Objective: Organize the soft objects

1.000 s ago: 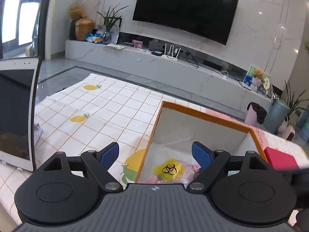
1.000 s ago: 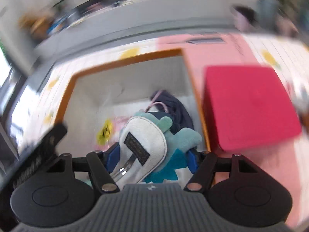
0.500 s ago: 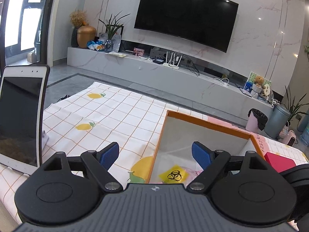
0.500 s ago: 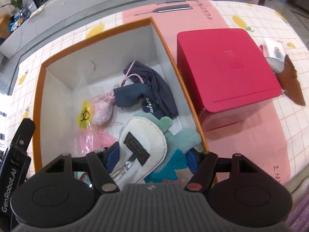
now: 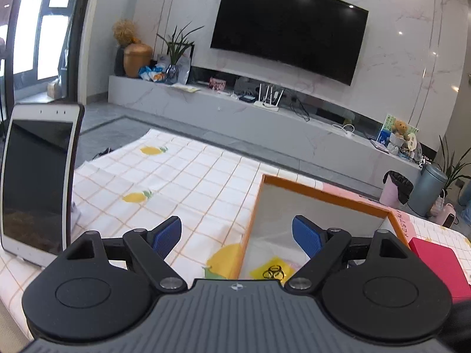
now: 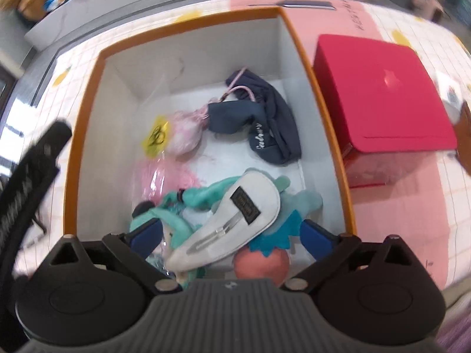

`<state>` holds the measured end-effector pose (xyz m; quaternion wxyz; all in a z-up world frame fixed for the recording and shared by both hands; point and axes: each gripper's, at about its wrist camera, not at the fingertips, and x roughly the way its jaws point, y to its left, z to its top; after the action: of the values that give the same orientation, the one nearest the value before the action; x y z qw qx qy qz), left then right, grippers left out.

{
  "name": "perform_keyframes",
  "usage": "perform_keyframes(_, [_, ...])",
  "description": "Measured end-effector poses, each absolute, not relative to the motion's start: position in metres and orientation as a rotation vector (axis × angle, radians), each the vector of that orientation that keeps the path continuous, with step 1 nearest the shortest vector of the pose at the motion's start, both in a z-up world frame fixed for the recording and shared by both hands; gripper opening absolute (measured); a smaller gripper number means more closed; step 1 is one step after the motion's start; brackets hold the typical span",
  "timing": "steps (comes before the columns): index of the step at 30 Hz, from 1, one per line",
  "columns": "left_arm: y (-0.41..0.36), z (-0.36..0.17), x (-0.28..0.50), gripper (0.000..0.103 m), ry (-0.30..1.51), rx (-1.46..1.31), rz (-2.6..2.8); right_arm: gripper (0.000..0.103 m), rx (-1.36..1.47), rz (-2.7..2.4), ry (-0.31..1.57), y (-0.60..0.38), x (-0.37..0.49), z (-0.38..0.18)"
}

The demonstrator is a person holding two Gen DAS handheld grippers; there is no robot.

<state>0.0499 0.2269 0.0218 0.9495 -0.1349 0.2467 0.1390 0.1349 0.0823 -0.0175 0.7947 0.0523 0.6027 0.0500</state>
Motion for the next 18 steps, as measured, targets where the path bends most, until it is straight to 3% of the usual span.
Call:
perform_keyframes(12, [0.226,0.037,0.040,0.100,0.496,-0.271,0.318,0.100,0.137,0.193,1.282,0.075,0.128,-0.010])
perform_keyframes(18, [0.208,0.056,0.036,0.100,0.474,-0.202,0.342,0.100,-0.003,0.280,1.148,0.078,0.115,0.020])
